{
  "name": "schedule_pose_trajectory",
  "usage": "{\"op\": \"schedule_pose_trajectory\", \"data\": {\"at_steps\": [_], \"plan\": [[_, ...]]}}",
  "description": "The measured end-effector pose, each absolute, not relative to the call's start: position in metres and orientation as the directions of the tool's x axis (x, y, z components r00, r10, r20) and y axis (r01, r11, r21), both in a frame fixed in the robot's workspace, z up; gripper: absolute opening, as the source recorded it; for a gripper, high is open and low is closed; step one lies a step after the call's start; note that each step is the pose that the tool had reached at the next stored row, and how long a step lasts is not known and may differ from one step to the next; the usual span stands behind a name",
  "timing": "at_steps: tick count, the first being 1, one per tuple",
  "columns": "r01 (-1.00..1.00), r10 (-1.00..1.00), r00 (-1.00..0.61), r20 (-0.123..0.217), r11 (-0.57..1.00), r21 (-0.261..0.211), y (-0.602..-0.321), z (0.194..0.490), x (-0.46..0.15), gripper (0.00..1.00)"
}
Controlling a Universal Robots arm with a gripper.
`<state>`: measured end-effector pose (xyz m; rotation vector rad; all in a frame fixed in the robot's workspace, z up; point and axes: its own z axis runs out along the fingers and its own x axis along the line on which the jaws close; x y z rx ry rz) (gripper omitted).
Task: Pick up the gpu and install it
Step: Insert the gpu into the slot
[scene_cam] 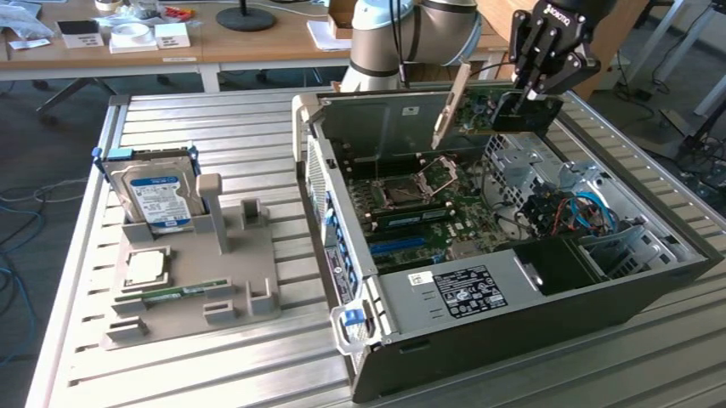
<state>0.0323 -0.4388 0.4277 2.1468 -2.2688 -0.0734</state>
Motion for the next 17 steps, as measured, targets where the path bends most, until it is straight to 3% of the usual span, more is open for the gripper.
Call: {"op": "schedule_pose_trajectory", "data": {"at_steps": [17], "plan": [[-0.998, -0.999, -0.049, -0.020, 0.048, 0.046, -0.4388, 0.4259, 0.0322, 0.27]]}}
